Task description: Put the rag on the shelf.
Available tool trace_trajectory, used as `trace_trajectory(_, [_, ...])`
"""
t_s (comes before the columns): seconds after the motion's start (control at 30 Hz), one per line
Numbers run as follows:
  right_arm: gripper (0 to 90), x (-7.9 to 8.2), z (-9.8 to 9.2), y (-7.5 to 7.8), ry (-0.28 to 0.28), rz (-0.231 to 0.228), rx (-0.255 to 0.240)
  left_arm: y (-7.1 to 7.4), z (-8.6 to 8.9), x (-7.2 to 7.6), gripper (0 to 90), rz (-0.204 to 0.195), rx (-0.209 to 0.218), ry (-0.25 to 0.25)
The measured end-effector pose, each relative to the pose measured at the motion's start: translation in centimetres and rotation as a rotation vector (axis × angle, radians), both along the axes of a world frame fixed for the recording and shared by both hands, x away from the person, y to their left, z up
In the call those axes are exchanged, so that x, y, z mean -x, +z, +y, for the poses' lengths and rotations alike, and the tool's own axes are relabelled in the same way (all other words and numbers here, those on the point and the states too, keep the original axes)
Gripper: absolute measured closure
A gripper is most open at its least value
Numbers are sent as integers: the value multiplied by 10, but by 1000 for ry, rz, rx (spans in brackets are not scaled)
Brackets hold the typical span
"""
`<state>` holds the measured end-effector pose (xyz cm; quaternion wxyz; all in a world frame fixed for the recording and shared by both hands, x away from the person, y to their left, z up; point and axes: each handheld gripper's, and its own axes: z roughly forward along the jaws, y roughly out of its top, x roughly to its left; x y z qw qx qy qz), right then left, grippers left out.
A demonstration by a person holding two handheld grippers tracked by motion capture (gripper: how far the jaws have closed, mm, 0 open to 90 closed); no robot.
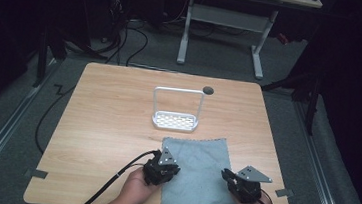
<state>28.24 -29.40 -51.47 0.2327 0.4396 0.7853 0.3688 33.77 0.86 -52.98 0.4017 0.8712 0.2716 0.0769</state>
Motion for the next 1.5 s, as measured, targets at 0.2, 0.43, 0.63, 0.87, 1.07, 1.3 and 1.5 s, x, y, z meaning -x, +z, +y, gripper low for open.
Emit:
trace_trajectory(0.2, [839, -4, 9, -5, 21, 43, -46, 2, 46, 5, 862, 64, 8, 7])
trace_trajectory(0.43, [842, -13, 41, -2, 82, 59, -70, 2, 110, 6, 829, 75, 19, 123])
trace_trajectory(0.63, [838, -47, 84, -1, 129, 58, -10, 3, 120, -8, 657, 51, 55, 213])
trace_trajectory(0.87, [840, -53, 101, -11, 157, 124, 48, 1, 124, 3, 708, 104, 58, 189])
trace_trajectory(1.07, [806, -10, 86, -13, 204, 144, -24, 2, 130, 33, 707, 145, 66, 112])
trace_trajectory(1.3, [610, -10, 66, -2, 121, 45, -130, 6, 146, -8, 571, 78, 88, 365])
trace_trajectory(1.5, [647, -12, 59, -7, 81, 54, -111, 2, 135, -26, 570, 101, 60, 442])
